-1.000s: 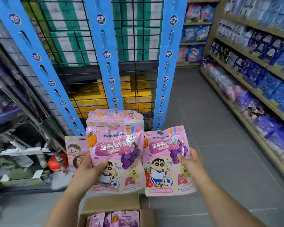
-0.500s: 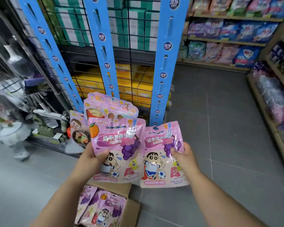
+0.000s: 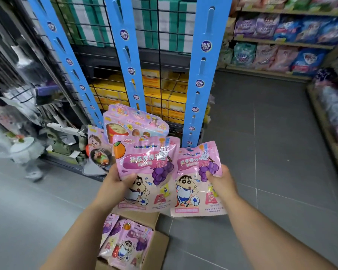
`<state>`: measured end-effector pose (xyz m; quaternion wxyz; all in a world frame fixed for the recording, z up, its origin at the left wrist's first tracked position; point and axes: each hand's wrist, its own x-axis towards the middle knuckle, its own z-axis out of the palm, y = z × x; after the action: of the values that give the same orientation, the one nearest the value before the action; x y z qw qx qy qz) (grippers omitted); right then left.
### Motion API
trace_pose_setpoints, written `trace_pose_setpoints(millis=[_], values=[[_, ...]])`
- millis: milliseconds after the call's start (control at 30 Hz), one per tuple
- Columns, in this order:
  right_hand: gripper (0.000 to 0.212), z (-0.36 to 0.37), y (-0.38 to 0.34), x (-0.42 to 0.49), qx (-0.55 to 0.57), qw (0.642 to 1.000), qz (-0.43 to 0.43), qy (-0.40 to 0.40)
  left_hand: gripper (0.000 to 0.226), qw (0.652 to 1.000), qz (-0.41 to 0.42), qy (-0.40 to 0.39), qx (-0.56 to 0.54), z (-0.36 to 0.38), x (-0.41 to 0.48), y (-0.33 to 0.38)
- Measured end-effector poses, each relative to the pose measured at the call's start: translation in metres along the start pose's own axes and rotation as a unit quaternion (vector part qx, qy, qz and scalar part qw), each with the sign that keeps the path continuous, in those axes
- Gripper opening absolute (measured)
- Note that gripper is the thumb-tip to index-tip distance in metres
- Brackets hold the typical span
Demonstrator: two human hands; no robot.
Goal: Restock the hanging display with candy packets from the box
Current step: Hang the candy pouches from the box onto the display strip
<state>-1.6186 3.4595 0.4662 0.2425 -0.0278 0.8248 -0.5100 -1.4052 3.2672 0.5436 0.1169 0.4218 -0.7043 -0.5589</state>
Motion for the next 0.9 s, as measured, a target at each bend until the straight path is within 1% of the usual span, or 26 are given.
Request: trace_pose_setpoints(millis=[67,200,333,400,467,500,533,567,600,633,667,700,733,767,833,900], values=[[0.021,0.003,0.003,0.002,-0.004,1.0,0.003,0.006,0.043,1.0,0.001,0.002,-0.012,0.0,0.0,-0.001],[0.022,0.007,0.01,0.003,-0.015,1.0,0.016,0.011,0.041,0.999,-0.001,-0.004,-0.032,0.002,0.001,-0.006],[0.02,0.007,0.016,0.006,-0.063,0.998,0.025,0.012,0.035,0.999,-0.006,-0.005,-0.034,0.0,0.001,-0.011],[0.023,0.007,0.019,0.006,-0.078,0.996,0.04,0.0,0.037,1.0,-0.003,-0.007,-0.03,0.0,0.001,-0.01],[0.032,0.009,0.021,0.004,-0.094,0.994,0.062,-0.007,0.035,1.0,0.0,-0.007,-0.024,0.001,0.001,-0.009],[0.04,0.009,0.019,0.0,-0.104,0.992,0.074,-0.003,0.034,1.0,0.0,-0.007,-0.022,0.001,0.001,-0.008],[0.053,0.01,0.02,0.0,-0.124,0.989,0.081,0.007,0.033,1.0,0.001,-0.005,-0.019,0.002,0.001,-0.007],[0.067,0.011,0.016,-0.006,-0.138,0.987,0.08,0.019,0.034,1.0,0.006,-0.006,-0.015,0.003,0.001,-0.006],[0.076,0.011,0.011,-0.012,-0.133,0.989,0.064,0.025,0.034,1.0,0.011,-0.009,-0.01,0.005,0.001,-0.005],[0.077,0.011,0.004,-0.02,-0.099,0.994,0.039,0.013,0.034,1.0,0.015,-0.015,-0.008,0.007,0.001,-0.003],[0.069,0.013,-0.001,-0.025,-0.043,0.999,0.006,-0.012,0.032,1.0,0.016,-0.019,-0.007,0.009,0.001,-0.001],[0.055,0.014,-0.01,-0.034,0.015,0.999,-0.011,-0.05,0.031,1.0,0.017,-0.025,-0.006,0.012,0.001,0.001],[0.04,0.015,-0.016,-0.042,0.06,0.993,-0.021,-0.096,0.032,0.999,0.018,-0.031,-0.003,0.015,0.0,0.004],[0.032,0.016,-0.021,-0.048,0.091,0.987,-0.027,-0.133,0.033,0.999,0.02,-0.039,-0.001,0.019,0.0,0.006],[0.028,0.016,-0.027,-0.056,0.129,0.975,-0.034,-0.179,0.034,0.998,0.023,-0.056,0.005,0.028,0.001,0.009],[0.035,0.014,-0.03,-0.06,0.144,0.969,-0.042,-0.196,0.034,0.997,0.025,-0.074,0.01,0.037,0.002,0.014]])
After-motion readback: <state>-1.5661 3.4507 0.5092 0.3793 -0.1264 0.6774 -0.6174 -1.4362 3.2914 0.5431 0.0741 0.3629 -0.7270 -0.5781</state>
